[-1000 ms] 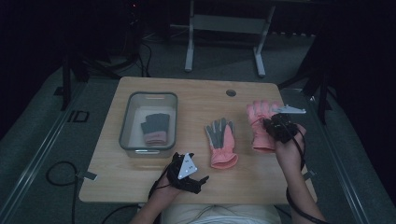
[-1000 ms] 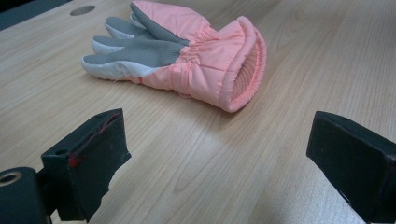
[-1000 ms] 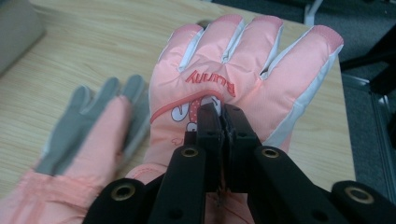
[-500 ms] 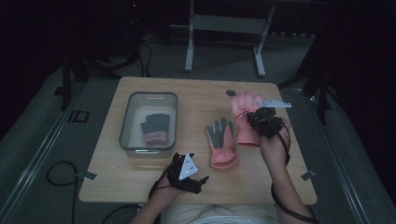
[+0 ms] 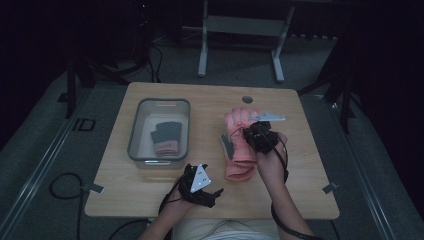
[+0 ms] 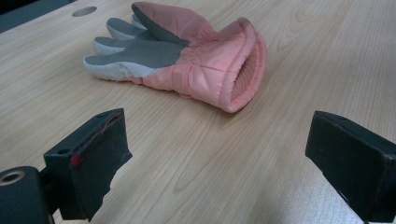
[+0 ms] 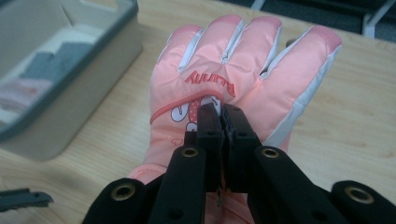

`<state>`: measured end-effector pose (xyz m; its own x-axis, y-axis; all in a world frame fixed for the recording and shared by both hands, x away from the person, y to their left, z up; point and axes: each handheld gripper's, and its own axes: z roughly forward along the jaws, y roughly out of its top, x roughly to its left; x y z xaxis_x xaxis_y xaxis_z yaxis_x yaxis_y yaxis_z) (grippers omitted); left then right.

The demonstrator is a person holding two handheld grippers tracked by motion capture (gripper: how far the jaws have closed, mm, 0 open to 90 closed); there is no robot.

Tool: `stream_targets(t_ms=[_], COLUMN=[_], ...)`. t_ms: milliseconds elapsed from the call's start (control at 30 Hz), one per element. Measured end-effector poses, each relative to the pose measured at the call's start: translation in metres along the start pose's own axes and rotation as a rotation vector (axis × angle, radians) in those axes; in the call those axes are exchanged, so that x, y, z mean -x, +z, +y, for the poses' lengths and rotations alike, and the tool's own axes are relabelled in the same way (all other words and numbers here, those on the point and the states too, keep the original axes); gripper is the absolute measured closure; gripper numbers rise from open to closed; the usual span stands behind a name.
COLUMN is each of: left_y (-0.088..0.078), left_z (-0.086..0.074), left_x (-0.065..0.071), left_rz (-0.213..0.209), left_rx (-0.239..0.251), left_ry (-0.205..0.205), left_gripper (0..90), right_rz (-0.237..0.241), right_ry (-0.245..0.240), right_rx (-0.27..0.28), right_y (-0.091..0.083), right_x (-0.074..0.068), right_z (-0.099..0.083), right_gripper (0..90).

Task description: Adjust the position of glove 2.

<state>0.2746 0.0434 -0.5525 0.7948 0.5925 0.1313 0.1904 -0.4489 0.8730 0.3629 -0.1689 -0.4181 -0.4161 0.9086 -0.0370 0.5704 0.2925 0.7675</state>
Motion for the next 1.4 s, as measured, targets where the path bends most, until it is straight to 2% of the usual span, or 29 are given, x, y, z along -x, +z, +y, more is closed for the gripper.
stream_targets(t_ms=[200,367,500,767,867,1000,1033,1067,1100,1167,1200,1300,1367,1400], left_y=[0.000,0.000,0.001,0.001,0.002,0.002,0.002,0.002,0.002,0.002,0.002,0.003,0.003,0.003], left_z=[0.000,0.000,-0.001,-0.001,-0.001,-0.001,-0.001,-0.001,0.000,0.000,0.000,-0.001,-0.001,0.000], left_x=[0.000,0.000,0.000,0.000,0.001,0.000,0.000,0.000,-0.001,-0.002,-0.003,-0.005,-0.005,-0.004], left_rz=[0.001,0.000,-0.006,-0.007,-0.011,-0.016,-0.016,-0.040,-0.039,-0.023,-0.025,-0.035,-0.053,-0.046], left_rx=[-0.001,-0.003,-0.009,-0.011,-0.015,-0.020,-0.020,-0.016,-0.014,-0.028,-0.031,-0.056,-0.047,-0.034], left_ry=[-0.001,-0.002,0.000,0.003,0.002,-0.004,-0.004,-0.022,-0.022,-0.017,-0.025,-0.041,-0.037,-0.033], left_gripper=[5.5,5.5,5.5,5.5,5.5,5.5,5.2,5.2,5.0,5.0,5.0,5.0,5.0,5.1], right_rz=[0.004,-0.007,-0.006,0.001,0.005,0.054,0.054,0.069,0.086,0.132,0.132,0.173,0.186,0.208], right_ry=[0.012,0.032,0.038,0.023,0.020,0.040,0.040,0.038,0.017,0.001,-0.007,-0.032,-0.046,-0.036], right_rx=[-0.060,-0.111,-0.123,-0.147,-0.142,-0.130,-0.130,-0.122,-0.116,-0.114,-0.109,-0.084,-0.081,-0.075], right_y=[0.021,0.040,0.048,0.063,0.061,0.053,0.053,0.050,0.043,0.038,0.035,0.028,0.024,0.022], right_x=[-0.005,-0.002,-0.002,-0.010,-0.010,-0.004,-0.004,-0.004,-0.004,-0.002,-0.002,0.004,0.011,0.016], right_z=[-0.018,-0.031,-0.035,-0.041,-0.040,-0.036,-0.036,-0.034,-0.033,-0.031,-0.031,-0.029,-0.027,-0.026], right_gripper=[86.8,86.8,86.8,85.4,83.2,76.6,76.6,75.0,69.8,66.0,64.3,54.8,48.6,45.7])
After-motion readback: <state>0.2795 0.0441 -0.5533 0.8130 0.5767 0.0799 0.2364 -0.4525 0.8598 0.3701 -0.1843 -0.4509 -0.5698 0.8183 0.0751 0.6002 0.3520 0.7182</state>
